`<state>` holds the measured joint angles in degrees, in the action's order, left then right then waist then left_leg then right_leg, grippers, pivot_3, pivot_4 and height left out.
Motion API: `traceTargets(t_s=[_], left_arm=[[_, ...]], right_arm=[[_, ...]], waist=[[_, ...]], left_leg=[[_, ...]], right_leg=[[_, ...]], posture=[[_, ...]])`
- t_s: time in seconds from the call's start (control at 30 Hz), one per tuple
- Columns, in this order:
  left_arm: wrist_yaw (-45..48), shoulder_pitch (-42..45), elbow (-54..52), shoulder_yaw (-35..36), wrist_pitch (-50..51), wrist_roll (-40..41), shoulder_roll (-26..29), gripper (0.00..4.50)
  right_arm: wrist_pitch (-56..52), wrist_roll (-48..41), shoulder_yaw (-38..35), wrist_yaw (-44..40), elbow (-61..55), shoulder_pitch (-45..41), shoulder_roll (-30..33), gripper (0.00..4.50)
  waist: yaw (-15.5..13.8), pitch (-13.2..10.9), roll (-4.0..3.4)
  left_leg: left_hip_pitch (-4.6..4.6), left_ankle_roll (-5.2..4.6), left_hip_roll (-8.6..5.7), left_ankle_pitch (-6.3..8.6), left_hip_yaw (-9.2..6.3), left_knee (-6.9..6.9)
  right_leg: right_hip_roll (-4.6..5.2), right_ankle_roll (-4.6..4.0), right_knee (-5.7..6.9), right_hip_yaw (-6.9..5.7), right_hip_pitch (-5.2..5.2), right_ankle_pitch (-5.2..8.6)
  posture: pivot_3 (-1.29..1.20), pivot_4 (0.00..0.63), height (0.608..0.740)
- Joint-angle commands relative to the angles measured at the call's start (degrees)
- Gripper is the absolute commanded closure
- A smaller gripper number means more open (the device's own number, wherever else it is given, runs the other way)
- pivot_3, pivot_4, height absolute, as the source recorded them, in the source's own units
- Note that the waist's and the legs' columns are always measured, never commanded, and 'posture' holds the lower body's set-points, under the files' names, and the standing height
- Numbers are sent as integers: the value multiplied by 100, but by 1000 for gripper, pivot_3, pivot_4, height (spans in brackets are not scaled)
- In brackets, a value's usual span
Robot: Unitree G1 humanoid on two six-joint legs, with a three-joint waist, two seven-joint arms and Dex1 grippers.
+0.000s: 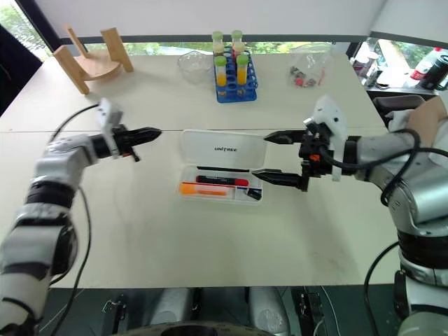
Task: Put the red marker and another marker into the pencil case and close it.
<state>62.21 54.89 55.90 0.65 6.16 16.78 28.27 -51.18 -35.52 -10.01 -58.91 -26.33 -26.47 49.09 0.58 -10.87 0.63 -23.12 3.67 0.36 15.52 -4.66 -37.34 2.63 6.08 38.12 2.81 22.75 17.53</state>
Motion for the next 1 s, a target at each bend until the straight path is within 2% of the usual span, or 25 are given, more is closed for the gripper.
traceTargets(t_s=[0.03, 0.17, 0.3, 0.4, 0.57, 0.7, 0.77, 0.9, 1.0], left_arm=[[128, 472, 690, 42, -575, -255, -235, 4472], [833, 732, 945, 204, -372, -134, -534, 4472], [2401, 570, 461, -150, 543, -205, -326, 4472], [2912, 141, -188, -523, 785, -413, -206, 4472], [2691, -692, -1189, -930, 760, -688, -299, 4472], [1822, -1285, -1548, -1388, 216, -1357, -343, 4472], [1504, -1435, -1537, -1551, -39, -1629, -313, 4472], [1532, -1672, -1844, -1619, 135, -1652, 2, 4472], [1710, -1994, -2394, -1554, 508, -1398, 254, 4472]], right_arm=[[-146, -265, -308, 271, -409, 138, 123, 0], [-241, -434, -424, 495, -572, 305, 183, 0], [-243, -538, -483, 628, -622, 426, 282, 0], [-245, -607, -504, 718, -651, 471, 302, 0], [-224, -697, -501, 829, -689, 526, 338, 0], [-192, -727, -462, 884, -678, 530, 382, 0], [-158, -706, -424, 896, -662, 535, 401, 0], [-50, -626, -227, 928, -519, 413, 354, 0], [78, -556, -64, 928, -380, 302, 319, 0]], waist=[[36, 0, 1], [83, 0, 0], [95, 0, 0], [112, 1, -1], [65, 2, -2], [5, 12, -13], [-15, 19, -20], [39, 46, -22], [152, 88, -40]], left_leg=[[-17, 0, 0, 0, -1, -7], [-27, -2, -1, 0, 7, -2], [-27, -2, 0, -1, 6, 1], [-27, -1, 0, -1, 5, 0], [-26, -1, 1, -1, 0, -7], [-13, -1, 2, -1, -3, -11], [28, -2, -1, 0, -3, -8], [184, -6, 1, 4, 1, 20], [194, -6, 14, 5, 3, 23]], right_leg=[[0, 1, 2, 0, 15, -1], [0, 2, 10, 7, 41, -1], [-5, 1, 14, 7, 45, -1], [-4, 1, 14, 7, 42, -1], [-2, 1, 15, 7, 36, -1], [0, 1, 13, 6, 15, -1], [4, 1, 6, 6, -30, 0], [2, 0, -22, 7, -184, 6], [-9, -12, -23, 10, -187, 13]], posture=[[0, 150, 740], [0, 150, 740], [0, 150, 740], [0, 150, 740], [0, 150, 740], [0, 150, 740], [0, 150, 740], [0, 150, 740], [0, 150, 740]])
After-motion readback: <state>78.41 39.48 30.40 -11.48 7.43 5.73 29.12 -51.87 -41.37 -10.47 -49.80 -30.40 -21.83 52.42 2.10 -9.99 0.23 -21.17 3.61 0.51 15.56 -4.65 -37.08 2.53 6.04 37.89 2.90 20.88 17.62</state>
